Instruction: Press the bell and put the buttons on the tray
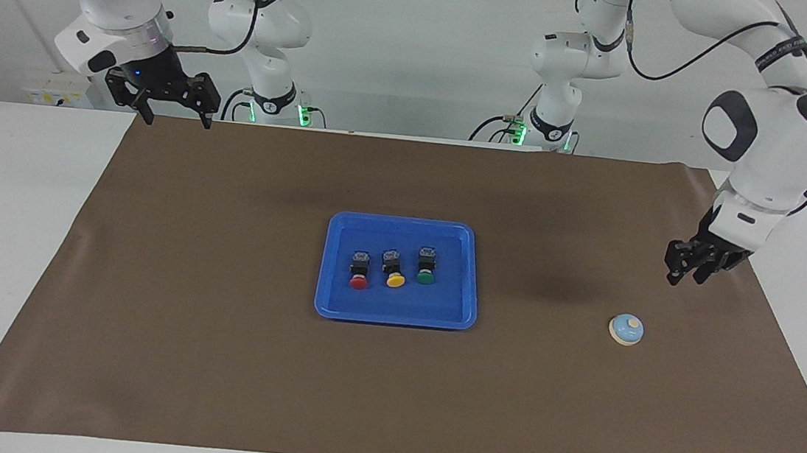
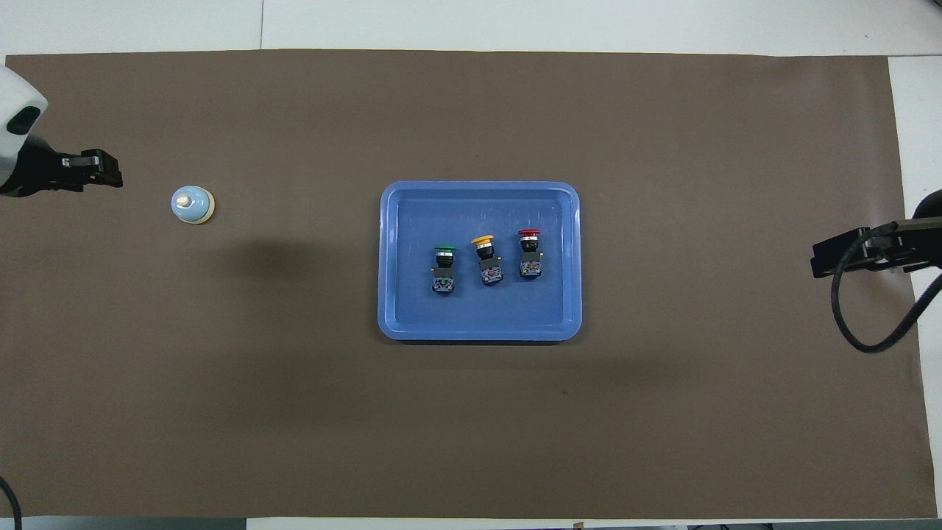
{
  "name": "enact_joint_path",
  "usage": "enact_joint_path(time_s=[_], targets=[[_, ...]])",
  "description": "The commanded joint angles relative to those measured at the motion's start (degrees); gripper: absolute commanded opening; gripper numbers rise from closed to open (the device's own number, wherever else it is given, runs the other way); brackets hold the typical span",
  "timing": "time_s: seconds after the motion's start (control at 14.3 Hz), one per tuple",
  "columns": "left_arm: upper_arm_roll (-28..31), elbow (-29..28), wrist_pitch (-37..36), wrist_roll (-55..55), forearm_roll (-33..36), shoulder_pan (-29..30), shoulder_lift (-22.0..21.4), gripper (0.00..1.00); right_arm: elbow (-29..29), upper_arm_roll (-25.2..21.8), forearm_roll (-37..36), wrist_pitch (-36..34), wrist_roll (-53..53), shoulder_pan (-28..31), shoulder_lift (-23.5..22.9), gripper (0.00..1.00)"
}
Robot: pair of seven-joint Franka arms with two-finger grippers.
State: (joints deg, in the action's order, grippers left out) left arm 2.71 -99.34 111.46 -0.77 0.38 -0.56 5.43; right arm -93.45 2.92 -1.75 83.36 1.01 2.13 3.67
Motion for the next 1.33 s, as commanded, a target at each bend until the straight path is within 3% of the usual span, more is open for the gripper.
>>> enact_joint_path(time_s=[0.0, 0.21, 0.35, 0.56, 0.7, 0.84, 1.05, 1.26], targets=[[-0.07, -1.56, -9.21, -0.02, 0.24, 0.39, -6.73, 1.0, -0.07, 0.68, -0.63, -0.31, 0.92, 0.95, 0.28, 1.0], [-0.07, -1.47, -15.9, 0.07, 0.24, 0.92, -10.78, 1.0, -0.07, 0.77, -0.63, -0.31, 0.92, 0.95, 0.28, 1.0], [-0.16, -1.12, -20.29, 0.07, 0.24, 0.92, -11.23, 1.0, -0.07, 0.68, -0.54, -0.31, 0.92, 0.95, 0.28, 1.0], [-0.16, -2.87, -19.97, 0.16, 0.24, 0.74, -12.11, 1.0, -0.07, 0.68, -0.54, -0.31, 0.92, 0.95, 0.28, 1.0], [-0.16, -1.22, -18.3, -0.02, 0.41, 0.48, -10.19, 1.0, -0.07, 0.68, -0.54, -0.31, 0.92, 0.95, 0.28, 1.0], [-0.16, 4.66, -20.39, -0.19, 1.55, 0.3, -5.53, 1.0, -0.07, 0.68, -0.54, -0.31, 0.92, 0.95, 0.28, 1.0], [-0.33, 6.61, -20.23, -0.1, 0.86, 0.74, -3.42, 1.0, -0.07, 0.77, -0.54, -0.31, 0.92, 0.95, 0.28, 1.0], [-0.33, 8.9, -24.69, -0.28, 0.76, 0.74, -2.61, 1.0, -0.07, 0.68, -0.54, -0.31, 0.92, 0.95, 0.28, 1.0]])
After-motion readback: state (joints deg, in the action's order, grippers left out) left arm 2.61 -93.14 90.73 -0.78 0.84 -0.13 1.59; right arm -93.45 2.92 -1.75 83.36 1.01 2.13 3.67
